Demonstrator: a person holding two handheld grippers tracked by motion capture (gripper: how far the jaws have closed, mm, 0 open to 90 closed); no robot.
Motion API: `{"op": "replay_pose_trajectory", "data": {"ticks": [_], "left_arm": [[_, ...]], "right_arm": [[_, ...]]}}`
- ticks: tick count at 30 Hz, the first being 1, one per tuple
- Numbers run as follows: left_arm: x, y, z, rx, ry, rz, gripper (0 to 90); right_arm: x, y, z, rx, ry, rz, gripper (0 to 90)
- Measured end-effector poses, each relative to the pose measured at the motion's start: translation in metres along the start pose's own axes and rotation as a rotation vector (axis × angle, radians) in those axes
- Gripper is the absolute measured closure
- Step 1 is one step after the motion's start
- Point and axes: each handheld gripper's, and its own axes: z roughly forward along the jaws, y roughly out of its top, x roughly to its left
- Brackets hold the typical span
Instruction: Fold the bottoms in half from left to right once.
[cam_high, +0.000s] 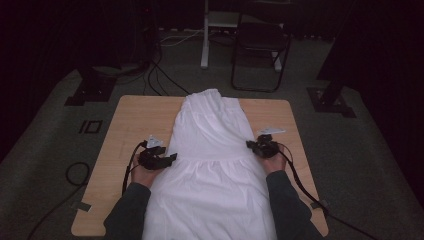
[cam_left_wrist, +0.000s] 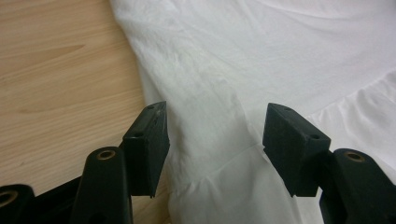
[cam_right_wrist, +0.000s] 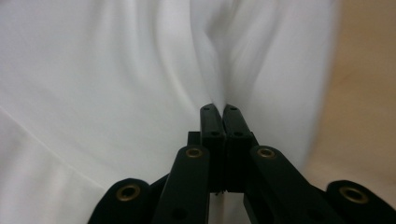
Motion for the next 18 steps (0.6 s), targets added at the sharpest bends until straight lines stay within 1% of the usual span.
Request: {"op": "replay_pose_trajectory", "data": {"ticks": [1, 2, 3, 4, 5, 6, 8, 9, 11, 12, 14, 17, 18], "left_arm": [[0.0, 0.001, 0.001, 0.003, 0.004, 0.001, 41.1], [0.0, 0.002, 0.001, 0.002, 0.006, -0.004, 41.1], [0.0, 0.004, 0.001, 0.001, 0.007, -0.003, 41.1], [0.0, 0.004, 0.001, 0.001, 0.007, -0.003, 41.1], [0.0, 0.008, 0.001, -0.016, 0.012, -0.012, 41.1], [0.0, 0.01, 0.002, -0.019, 0.016, -0.018, 40.7], [0.0, 0.016, 0.007, -0.013, 0.022, -0.023, 40.2], [0.001, 0.019, 0.011, -0.007, 0.028, -0.022, 39.8], [0.003, 0.026, 0.021, 0.006, 0.039, -0.027, 39.4], [0.003, 0.029, 0.027, 0.013, 0.043, -0.037, 39.1], [0.005, 0.031, 0.04, 0.041, 0.05, -0.05, 39.1], [0.007, 0.028, 0.057, 0.09, 0.063, -0.058, 40.8], [0.007, 0.025, 0.059, 0.106, 0.068, -0.06, 44.2]], "right_arm": [[-0.001, 0.007, -0.015, -0.06, -0.047, -0.015, 89.3], [-0.003, 0.011, -0.024, -0.086, -0.086, -0.038, 89.2], [-0.006, 0.013, -0.028, -0.085, -0.121, -0.055, 89.2], [-0.006, 0.013, -0.028, -0.085, -0.121, -0.055, 89.2], [-0.01, 0.012, -0.028, -0.063, -0.146, -0.057, 89.2], [-0.02, 0.001, -0.014, 0.008, -0.165, -0.036, 89.1], [-0.027, -0.014, 0.001, 0.06, -0.174, -0.004, 89.0], [-0.03, -0.02, 0.007, 0.073, -0.17, 0.011, 89.0], [-0.032, -0.027, 0.014, 0.078, -0.158, 0.047, 88.9], [-0.033, -0.029, 0.017, 0.082, -0.156, 0.054, 88.8], [-0.032, -0.032, 0.02, 0.085, -0.16, 0.051, 88.8], [-0.033, -0.032, 0.02, 0.077, -0.157, 0.065, 88.7], [-0.033, -0.033, 0.02, 0.072, -0.154, 0.067, 88.7]]}}
